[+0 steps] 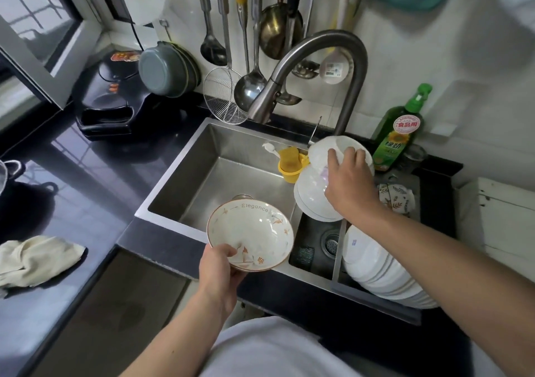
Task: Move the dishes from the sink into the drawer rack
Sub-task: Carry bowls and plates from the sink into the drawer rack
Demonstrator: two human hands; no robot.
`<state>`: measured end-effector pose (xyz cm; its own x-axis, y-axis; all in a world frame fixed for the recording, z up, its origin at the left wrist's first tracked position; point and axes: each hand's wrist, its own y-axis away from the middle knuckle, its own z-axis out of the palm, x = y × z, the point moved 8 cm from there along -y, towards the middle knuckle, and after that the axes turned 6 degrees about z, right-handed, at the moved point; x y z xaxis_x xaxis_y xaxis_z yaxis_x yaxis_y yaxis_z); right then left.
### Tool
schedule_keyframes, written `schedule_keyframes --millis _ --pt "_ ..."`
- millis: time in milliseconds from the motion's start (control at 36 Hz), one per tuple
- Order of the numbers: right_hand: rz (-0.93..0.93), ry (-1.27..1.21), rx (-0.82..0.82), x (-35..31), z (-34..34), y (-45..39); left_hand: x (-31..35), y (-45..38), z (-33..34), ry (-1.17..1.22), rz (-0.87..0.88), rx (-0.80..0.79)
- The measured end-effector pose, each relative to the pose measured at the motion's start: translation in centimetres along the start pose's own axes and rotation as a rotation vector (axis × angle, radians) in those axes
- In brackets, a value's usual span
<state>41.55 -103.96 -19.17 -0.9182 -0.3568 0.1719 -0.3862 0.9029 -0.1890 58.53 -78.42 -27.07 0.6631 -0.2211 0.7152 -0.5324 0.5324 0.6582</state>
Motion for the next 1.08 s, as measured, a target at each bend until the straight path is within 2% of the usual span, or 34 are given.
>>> schedule_keyframes --millis 56,306,444,500,611,806,917,1083 --pt "0.063 -0.093 0.057 1.2 -1.6 0.4 -0.4 -0.1 0.3 0.000 -0.022 -0.004" --pt "0.495 -0.649 0.116 5.2 -8.4 6.5 0.0 -0.5 1.4 0.003 -0.045 -0.024" --pt "0.746 -1.165 -0.051 5.4 -6.5 9.4 1.4 -0.4 -0.3 0.048 0.013 0.046" --pt "0.791 -1.269 -0.118 4.6 -4.8 9.6 2.0 -0.2 -1.8 0.021 0.062 0.097" --pt "0.726 -1.321 -0.330 -0.5 -1.6 9.6 1.8 0.9 -6.8 0.017 0.122 0.239" --pt "0.684 -1.290 -0.747 -10.6 4.6 13.3 -1.1 7.3 -18.9 0.195 0.095 0.558" --pt "0.463 -1.115 -0.790 -16.6 3.5 15.6 -3.1 12.3 -25.5 0.330 0.121 0.735" --pt "0.195 -0.899 -0.878 -22.4 0.4 21.1 -9.2 18.1 -32.4 0.596 0.097 0.877"
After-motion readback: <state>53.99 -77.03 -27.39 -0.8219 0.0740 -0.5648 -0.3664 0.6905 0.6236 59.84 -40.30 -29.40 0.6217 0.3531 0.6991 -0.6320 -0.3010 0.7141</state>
